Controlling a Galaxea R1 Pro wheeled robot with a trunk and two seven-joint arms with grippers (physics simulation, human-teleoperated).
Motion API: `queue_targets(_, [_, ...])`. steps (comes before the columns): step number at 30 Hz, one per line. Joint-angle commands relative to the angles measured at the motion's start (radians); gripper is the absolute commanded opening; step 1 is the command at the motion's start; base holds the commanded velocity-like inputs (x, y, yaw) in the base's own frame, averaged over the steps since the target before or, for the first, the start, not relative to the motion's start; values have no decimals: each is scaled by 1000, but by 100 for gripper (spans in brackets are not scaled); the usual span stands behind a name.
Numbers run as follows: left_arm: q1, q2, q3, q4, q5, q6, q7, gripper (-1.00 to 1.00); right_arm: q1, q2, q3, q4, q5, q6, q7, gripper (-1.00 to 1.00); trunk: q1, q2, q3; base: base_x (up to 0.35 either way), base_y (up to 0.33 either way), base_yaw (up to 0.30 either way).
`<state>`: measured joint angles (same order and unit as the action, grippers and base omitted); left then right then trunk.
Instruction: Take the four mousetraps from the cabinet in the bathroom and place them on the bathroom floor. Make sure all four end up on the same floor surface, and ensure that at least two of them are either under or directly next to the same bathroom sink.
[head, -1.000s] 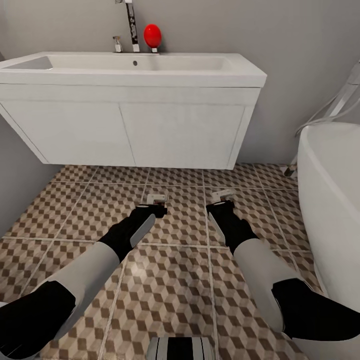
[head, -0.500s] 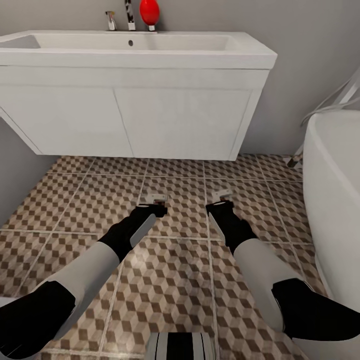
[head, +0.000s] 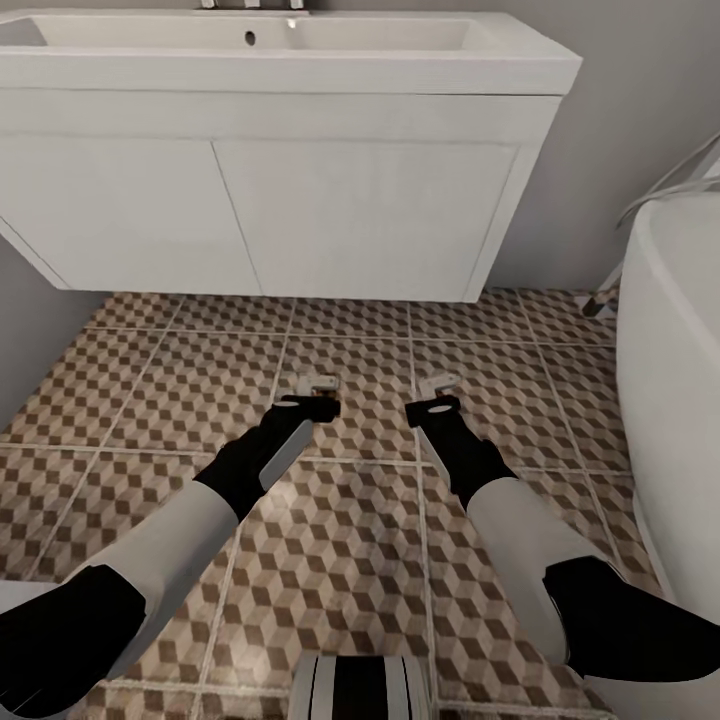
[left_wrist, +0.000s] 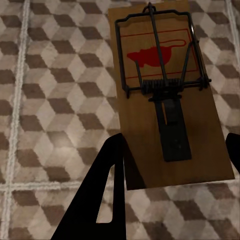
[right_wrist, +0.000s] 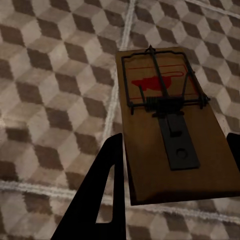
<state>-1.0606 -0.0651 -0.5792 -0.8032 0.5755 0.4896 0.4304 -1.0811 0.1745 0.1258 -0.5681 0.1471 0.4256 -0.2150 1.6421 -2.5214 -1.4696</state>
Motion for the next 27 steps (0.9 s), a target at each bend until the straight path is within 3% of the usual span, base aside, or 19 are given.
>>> queue_targets(1, [-1,1,-4,-2,9,1,9,-100,0,0,3,-1,9,7,-2,-100,0,-1,-5,0,0,0])
queue_targets(12, [-1,1,-4,-4,-9,-3,8,-100,0,0,9,-1,10,-27,0,-100,5,-3,-47,0,0,0])
queue_targets(18, [-1,5,-5,-1,-29,-77,6,-100,0,0,31,-1,9,-50,1,-100,8,-5,-70,0,0,0])
queue_targets(27, [-1,5,-5,-1,-32,-96,5,-100,0,0,35,-6,11,-68,2,-100,12,-7,-105,0,0,0])
